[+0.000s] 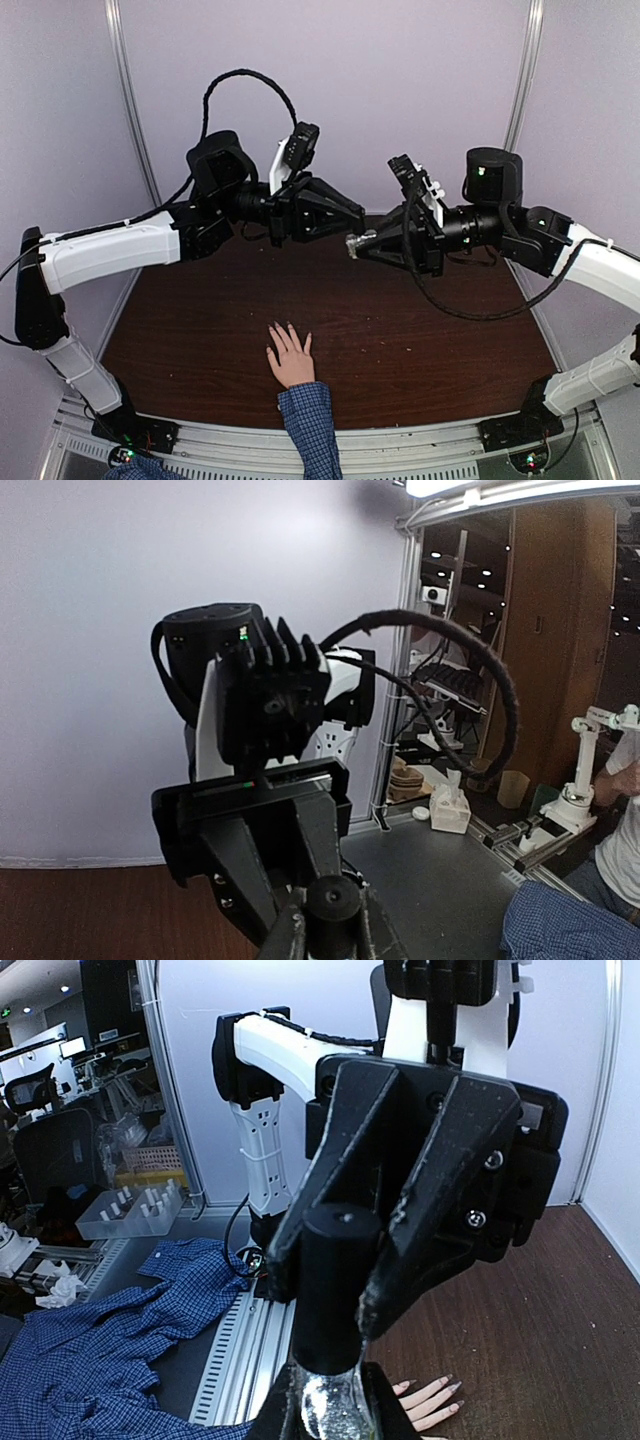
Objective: Paint the nails
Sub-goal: Screw the nail polish bottle cap onto the nail polish bottle.
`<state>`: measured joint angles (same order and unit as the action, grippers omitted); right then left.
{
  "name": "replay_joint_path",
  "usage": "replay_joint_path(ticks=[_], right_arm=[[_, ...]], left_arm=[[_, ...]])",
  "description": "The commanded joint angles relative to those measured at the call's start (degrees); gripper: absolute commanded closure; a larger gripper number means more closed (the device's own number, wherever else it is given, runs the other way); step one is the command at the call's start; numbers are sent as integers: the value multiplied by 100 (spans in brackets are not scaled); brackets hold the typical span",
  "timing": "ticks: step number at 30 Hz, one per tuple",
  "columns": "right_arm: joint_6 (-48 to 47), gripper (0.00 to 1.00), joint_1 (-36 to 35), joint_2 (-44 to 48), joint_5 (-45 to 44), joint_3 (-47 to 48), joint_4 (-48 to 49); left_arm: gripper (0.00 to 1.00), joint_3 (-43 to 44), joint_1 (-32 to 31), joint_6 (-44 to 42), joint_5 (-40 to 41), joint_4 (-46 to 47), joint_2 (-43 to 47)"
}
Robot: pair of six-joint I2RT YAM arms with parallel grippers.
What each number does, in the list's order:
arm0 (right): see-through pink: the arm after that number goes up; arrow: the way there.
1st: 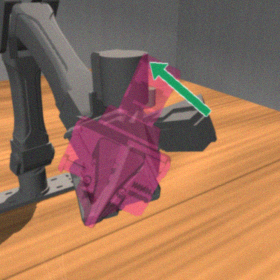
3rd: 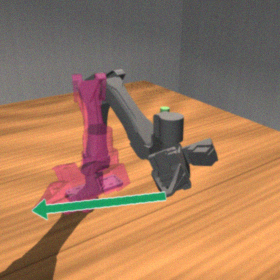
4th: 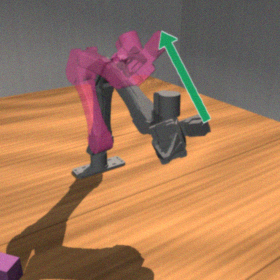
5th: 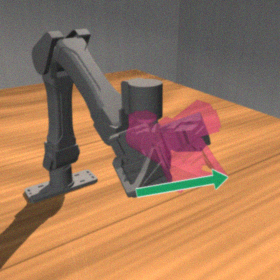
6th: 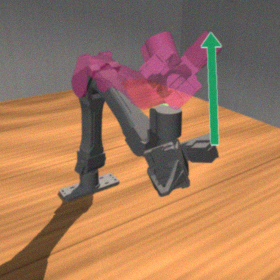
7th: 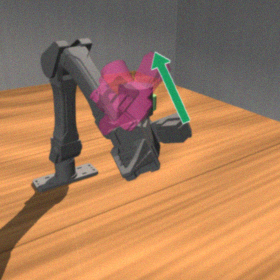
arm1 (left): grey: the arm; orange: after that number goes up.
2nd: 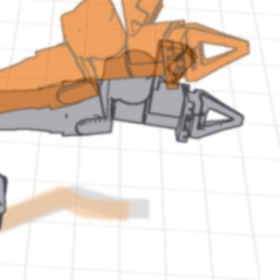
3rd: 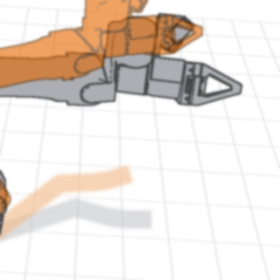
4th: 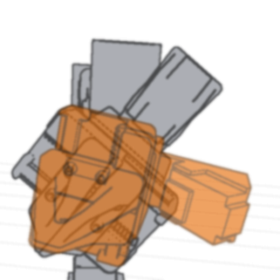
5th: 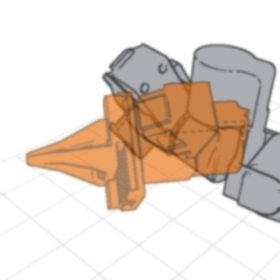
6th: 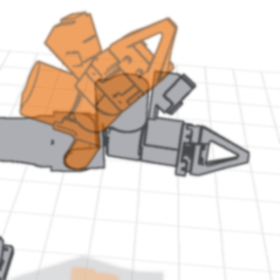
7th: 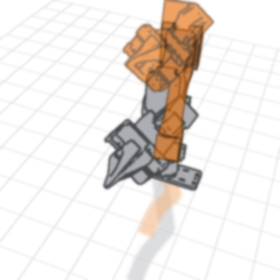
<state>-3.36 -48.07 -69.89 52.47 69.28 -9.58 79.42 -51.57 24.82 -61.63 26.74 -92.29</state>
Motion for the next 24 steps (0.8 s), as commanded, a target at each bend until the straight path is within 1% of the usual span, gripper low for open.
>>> replay_joint_path(ticks=[1,4,6,9,11,13,14,17,21,24], right_arm=[[-22,100,-18,44,586,516,1062],[-80,100,-11,-1,497,470,1003],[-133,100,-12,-17,383,413,825],[-176,100,-10,-25,151,323,700],[-218,100,-9,-30,-118,280,589],[-235,100,-9,-39,-415,244,500],[-235,100,-9,-46,-593,224,470],[-191,100,-13,-104,-1338,224,296],[-13,100,-15,-178,-2504,205,231],[149,100,-18,-253,-3130,200,247]], left_arm=[[92,-14,83,-260,-351,-935,-286],[89,-107,268,54,-286,-547,-172],[85,-165,379,90,-174,-525,-16],[75,-197,505,-103,69,-825,272],[69,-218,552,-304,378,-1110,514],[59,-298,596,-423,751,-1246,725],[57,-363,608,-446,966,-1261,836],[53,-566,623,-477,1616,-1234,1096],[52,-844,594,-627,2487,-1203,1332],[51,-951,474,-691,3110,-1174,1399]])
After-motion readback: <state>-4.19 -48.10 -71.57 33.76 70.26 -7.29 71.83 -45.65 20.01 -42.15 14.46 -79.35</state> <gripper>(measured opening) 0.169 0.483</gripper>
